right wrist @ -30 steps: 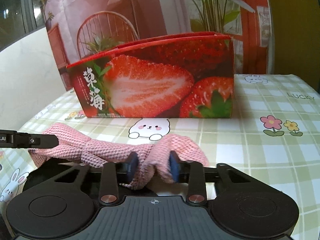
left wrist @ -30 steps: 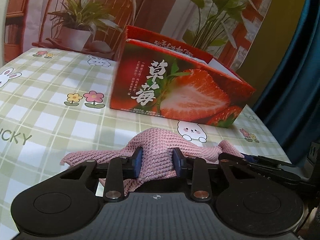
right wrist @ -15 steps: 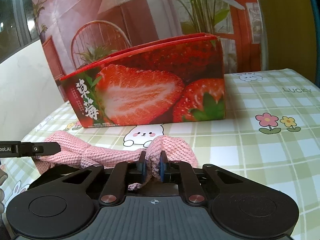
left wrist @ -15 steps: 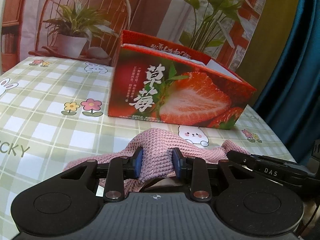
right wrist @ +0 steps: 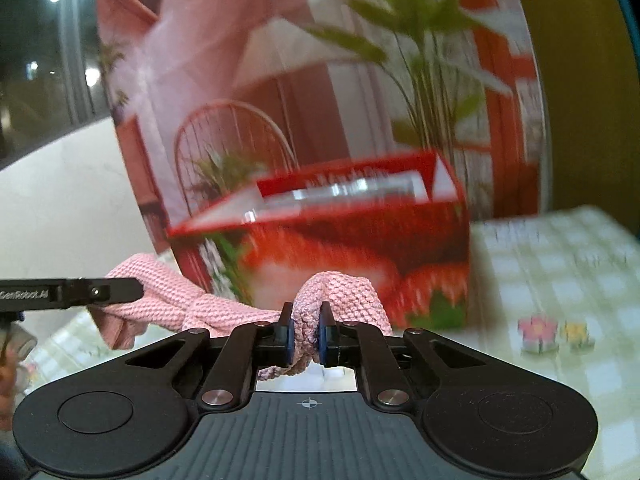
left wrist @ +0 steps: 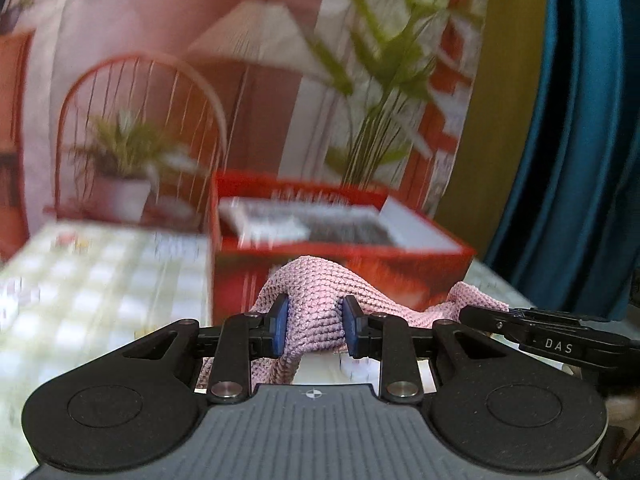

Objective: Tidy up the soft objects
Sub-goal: 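Lift the pink cloth with the left tool and carry it into the box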

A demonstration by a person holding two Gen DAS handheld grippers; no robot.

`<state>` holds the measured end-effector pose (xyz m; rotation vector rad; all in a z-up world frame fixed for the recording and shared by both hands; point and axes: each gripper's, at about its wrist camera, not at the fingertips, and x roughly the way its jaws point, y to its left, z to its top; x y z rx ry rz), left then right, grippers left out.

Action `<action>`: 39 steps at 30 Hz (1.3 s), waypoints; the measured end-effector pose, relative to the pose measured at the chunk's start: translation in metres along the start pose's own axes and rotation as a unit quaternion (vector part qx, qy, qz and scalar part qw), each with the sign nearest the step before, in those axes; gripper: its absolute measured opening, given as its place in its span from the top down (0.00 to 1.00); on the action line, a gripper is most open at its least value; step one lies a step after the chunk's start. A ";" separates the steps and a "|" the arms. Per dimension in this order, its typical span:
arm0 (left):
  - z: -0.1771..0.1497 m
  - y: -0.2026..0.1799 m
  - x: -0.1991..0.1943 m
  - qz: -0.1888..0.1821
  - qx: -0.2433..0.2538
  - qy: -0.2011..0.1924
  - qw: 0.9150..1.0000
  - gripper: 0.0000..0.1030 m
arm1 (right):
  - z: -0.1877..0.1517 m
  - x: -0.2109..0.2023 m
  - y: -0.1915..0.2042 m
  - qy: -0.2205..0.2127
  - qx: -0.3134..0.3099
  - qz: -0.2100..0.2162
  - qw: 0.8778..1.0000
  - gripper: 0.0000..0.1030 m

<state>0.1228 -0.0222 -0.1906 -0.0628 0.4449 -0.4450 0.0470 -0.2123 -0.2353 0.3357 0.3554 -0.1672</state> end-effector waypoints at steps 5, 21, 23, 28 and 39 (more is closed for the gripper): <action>0.034 -0.008 0.005 -0.011 0.029 -0.015 0.999 0.71 | 0.031 -0.002 0.004 -0.023 -0.019 0.004 1.000 0.90; 0.096 -0.003 0.100 0.003 0.046 0.050 0.998 0.71 | 0.123 0.067 -0.005 -0.008 -0.079 -0.032 0.996 0.90; 0.095 -0.003 0.116 0.006 0.058 0.073 0.996 0.71 | 0.124 0.083 -0.008 0.012 -0.074 -0.041 0.996 0.90; 0.085 -0.001 0.150 0.005 0.064 0.137 0.989 0.71 | 0.121 0.118 -0.014 0.064 -0.055 -0.059 0.995 0.90; 0.074 0.016 0.179 0.021 0.063 0.188 0.980 0.67 | 0.109 0.147 -0.024 0.132 -0.022 -0.071 0.989 0.90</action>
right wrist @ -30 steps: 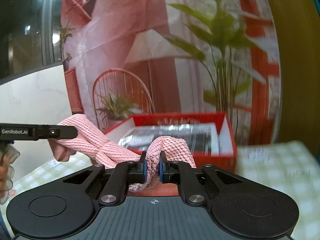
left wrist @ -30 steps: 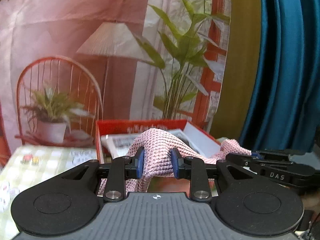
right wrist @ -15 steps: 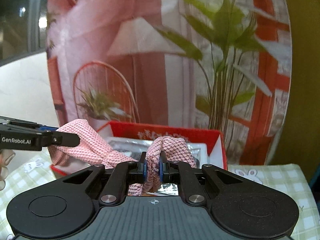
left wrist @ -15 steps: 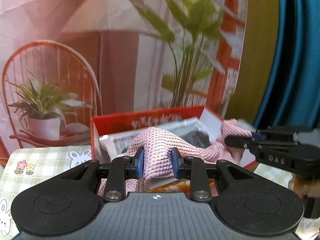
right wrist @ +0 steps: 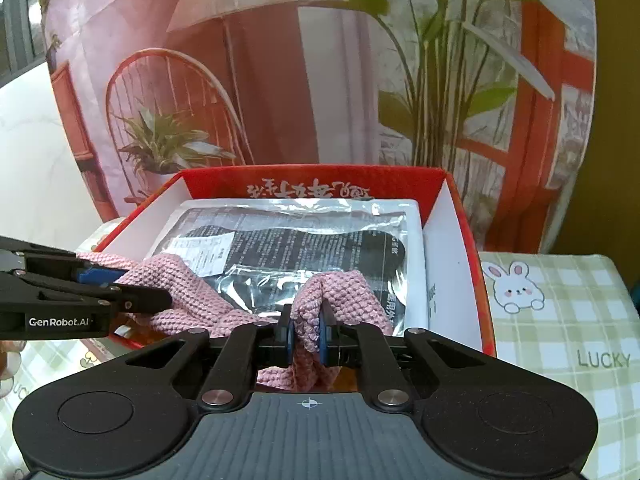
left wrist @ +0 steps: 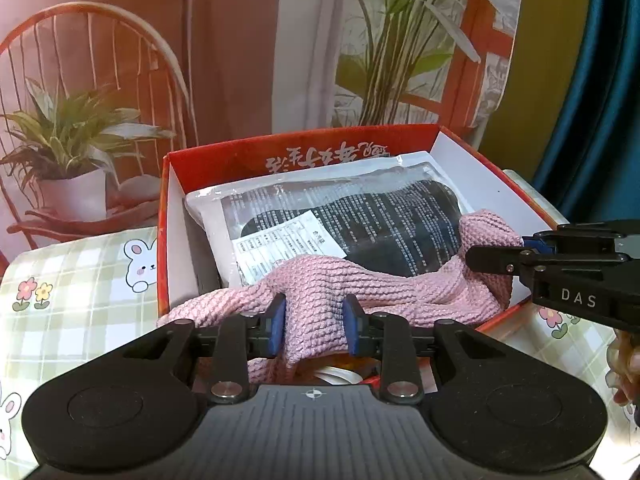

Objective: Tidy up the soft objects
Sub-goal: 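Lift the pink cloth with the left tool and carry it into the box, then open the left tool to release the pink cloth and withdraw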

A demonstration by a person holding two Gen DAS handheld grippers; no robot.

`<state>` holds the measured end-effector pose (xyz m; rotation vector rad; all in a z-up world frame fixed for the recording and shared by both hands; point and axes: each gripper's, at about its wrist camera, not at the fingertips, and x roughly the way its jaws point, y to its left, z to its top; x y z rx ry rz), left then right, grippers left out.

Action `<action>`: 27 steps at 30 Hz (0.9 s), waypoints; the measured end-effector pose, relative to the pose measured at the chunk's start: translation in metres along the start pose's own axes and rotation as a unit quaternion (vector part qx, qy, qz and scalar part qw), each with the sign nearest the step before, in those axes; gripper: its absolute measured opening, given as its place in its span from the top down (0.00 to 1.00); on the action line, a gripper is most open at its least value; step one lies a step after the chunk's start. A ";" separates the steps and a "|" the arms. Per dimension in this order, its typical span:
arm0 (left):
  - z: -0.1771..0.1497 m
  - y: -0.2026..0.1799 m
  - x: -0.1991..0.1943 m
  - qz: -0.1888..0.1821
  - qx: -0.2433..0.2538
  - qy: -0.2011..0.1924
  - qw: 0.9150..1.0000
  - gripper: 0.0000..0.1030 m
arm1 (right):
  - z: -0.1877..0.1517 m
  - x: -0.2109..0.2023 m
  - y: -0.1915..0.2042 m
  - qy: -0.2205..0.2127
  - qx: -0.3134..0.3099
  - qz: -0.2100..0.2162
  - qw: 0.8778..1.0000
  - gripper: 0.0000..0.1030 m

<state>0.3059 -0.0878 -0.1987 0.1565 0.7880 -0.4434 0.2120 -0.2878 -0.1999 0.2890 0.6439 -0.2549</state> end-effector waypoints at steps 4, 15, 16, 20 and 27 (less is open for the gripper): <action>0.001 0.001 -0.007 -0.009 0.000 -0.018 1.000 0.39 | 0.002 -0.006 -0.001 -0.010 -0.002 0.000 1.000 0.82; -0.008 -0.019 -0.055 0.007 0.000 -0.094 0.996 0.00 | -0.003 -0.045 0.015 -0.088 -0.052 -0.027 0.994 0.14; -0.012 -0.021 -0.059 0.015 0.000 -0.097 0.995 0.00 | -0.005 -0.049 0.017 -0.093 -0.057 -0.030 0.994 0.07; -0.029 -0.025 -0.078 0.047 -0.007 -0.103 0.994 0.00 | -0.015 -0.065 0.023 -0.108 -0.065 -0.034 0.991 0.01; -0.073 -0.033 -0.107 0.076 -0.005 -0.099 0.992 0.00 | -0.045 -0.094 0.026 -0.119 -0.040 -0.026 0.992 0.00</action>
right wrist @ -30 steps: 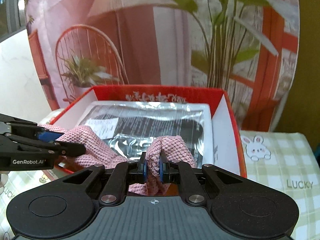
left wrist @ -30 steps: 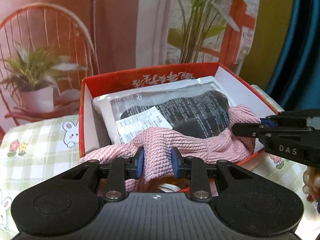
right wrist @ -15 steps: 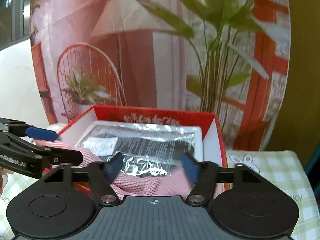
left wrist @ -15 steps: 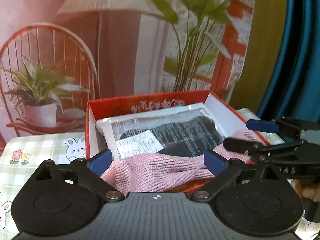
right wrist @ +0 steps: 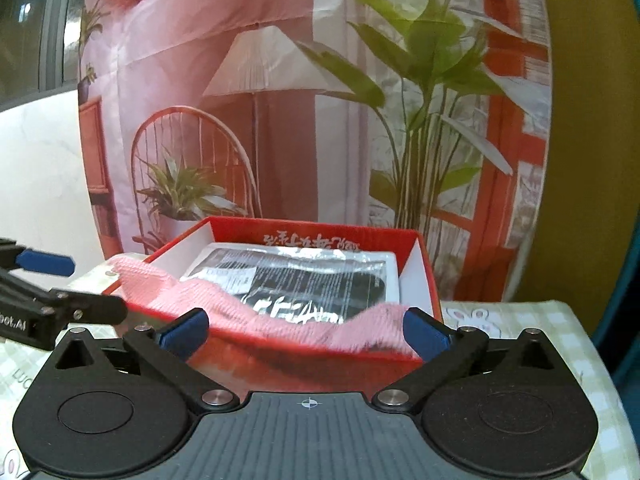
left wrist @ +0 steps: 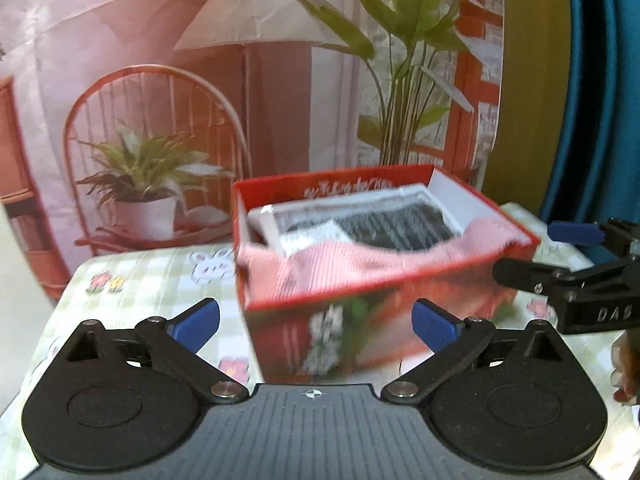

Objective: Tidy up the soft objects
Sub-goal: 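Open the left tool to release the pink cloth and withdraw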

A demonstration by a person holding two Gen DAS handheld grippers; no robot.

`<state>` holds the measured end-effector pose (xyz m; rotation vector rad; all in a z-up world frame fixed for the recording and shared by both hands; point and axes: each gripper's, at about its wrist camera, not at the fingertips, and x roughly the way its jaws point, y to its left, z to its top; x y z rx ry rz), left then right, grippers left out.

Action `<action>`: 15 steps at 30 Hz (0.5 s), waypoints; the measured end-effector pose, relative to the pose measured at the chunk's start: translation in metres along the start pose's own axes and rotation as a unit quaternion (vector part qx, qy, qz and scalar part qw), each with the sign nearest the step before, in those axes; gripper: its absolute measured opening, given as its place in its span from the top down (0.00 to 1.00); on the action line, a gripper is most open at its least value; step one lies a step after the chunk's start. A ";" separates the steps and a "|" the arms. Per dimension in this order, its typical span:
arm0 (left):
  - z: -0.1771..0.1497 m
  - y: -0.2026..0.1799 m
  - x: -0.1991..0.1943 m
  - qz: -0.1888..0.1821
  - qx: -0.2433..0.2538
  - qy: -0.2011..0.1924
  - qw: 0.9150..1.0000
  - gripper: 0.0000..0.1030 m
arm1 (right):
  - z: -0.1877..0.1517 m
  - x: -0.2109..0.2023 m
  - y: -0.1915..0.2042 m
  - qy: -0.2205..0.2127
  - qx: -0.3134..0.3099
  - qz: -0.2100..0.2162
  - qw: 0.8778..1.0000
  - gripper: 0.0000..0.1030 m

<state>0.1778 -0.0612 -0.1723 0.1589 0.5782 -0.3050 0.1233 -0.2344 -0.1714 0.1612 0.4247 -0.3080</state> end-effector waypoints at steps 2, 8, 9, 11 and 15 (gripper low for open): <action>-0.013 -0.001 -0.008 0.002 0.000 0.002 1.000 0.00 | -0.010 -0.009 0.001 0.002 0.009 0.007 1.000 0.00; -0.051 -0.001 -0.025 -0.006 -0.021 0.026 0.999 0.00 | -0.050 -0.034 0.009 0.022 0.025 0.020 0.999 0.00; -0.057 -0.001 -0.028 -0.007 -0.021 0.028 0.999 0.00 | -0.055 -0.037 0.009 0.027 0.026 0.021 0.999 0.00; -0.069 -0.004 -0.033 -0.008 -0.017 0.034 0.999 0.00 | -0.069 -0.043 0.010 0.037 0.030 0.022 0.999 0.00; -0.086 -0.009 -0.034 -0.009 -0.010 0.051 0.999 0.00 | -0.094 -0.052 0.011 0.064 0.038 0.021 0.997 0.00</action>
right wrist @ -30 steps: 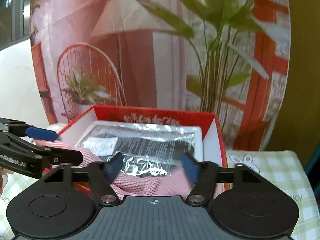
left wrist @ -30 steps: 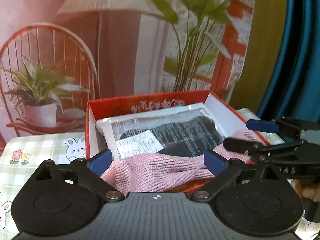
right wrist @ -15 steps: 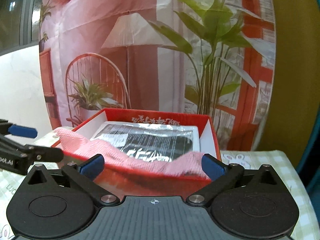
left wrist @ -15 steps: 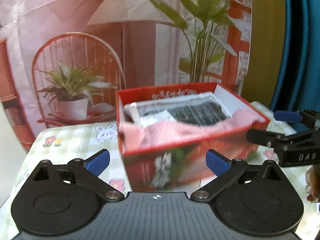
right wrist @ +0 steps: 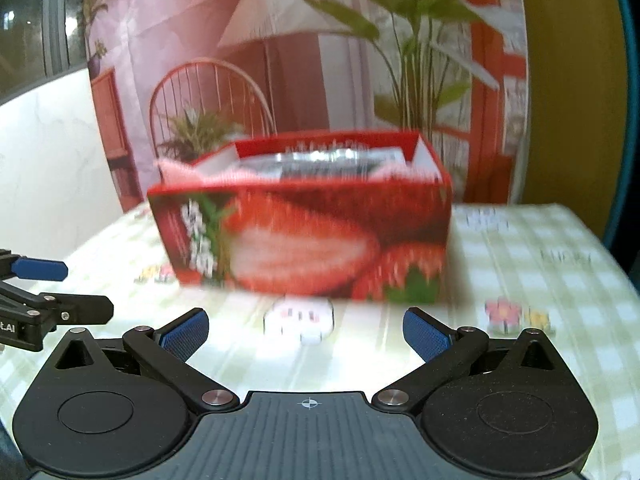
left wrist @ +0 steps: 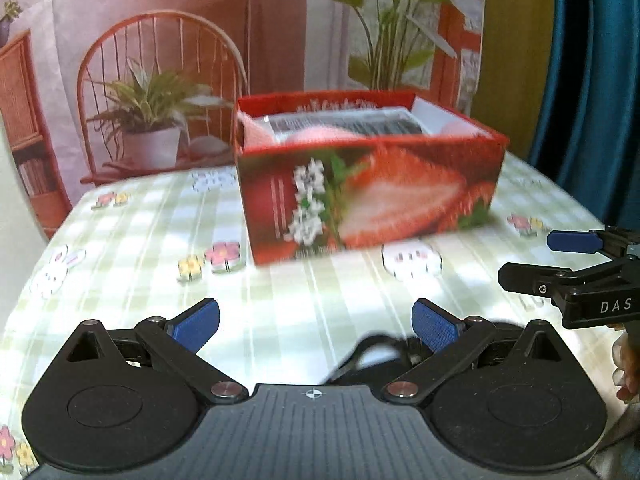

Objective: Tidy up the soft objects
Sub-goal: 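Open the left tool to release the pink cloth and withdraw, then lower the left tool onto the black strap bag and close on its strap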

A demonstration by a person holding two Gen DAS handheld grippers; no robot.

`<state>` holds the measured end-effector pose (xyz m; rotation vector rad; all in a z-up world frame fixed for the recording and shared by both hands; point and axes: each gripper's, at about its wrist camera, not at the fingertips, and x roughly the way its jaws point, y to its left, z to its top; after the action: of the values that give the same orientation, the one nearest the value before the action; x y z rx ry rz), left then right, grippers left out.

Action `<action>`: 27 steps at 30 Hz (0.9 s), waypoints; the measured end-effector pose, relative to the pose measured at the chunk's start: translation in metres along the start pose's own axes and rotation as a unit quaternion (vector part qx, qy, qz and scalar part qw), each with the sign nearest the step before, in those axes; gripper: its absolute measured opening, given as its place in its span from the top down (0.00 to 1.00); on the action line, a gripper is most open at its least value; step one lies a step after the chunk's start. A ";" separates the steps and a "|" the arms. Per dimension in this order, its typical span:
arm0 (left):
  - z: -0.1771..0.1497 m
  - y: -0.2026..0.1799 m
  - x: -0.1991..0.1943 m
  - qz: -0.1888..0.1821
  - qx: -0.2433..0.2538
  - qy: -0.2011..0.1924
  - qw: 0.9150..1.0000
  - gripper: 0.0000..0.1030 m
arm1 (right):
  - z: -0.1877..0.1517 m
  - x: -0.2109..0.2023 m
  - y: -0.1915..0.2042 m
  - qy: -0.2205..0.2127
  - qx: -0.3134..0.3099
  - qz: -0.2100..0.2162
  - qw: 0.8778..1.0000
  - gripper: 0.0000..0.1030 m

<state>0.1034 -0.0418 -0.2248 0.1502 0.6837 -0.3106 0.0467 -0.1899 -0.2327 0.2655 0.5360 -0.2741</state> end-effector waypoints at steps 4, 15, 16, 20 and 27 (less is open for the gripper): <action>-0.015 -0.002 0.004 -0.003 -0.011 0.021 1.000 0.00 | -0.020 -0.003 0.002 0.025 0.003 -0.001 1.000 0.00; -0.044 0.001 0.022 -0.011 -0.034 0.086 0.996 0.00 | -0.055 0.002 0.006 0.083 0.000 -0.005 0.997 0.00; -0.046 0.002 0.023 -0.011 -0.037 0.088 0.995 0.00 | -0.056 0.004 0.005 0.088 0.002 -0.005 0.996 0.00; -0.052 0.005 0.032 -0.010 -0.042 0.106 0.993 0.00 | -0.059 0.009 0.007 0.098 -0.006 -0.008 0.995 0.00; -0.055 0.000 0.039 -0.001 -0.031 0.114 0.993 0.00 | -0.064 0.015 0.010 0.110 -0.015 -0.016 0.994 0.00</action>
<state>0.0988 -0.0382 -0.2920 0.1275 0.9194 -0.2756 0.0327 -0.1635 -0.2917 0.2592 0.7621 -0.2688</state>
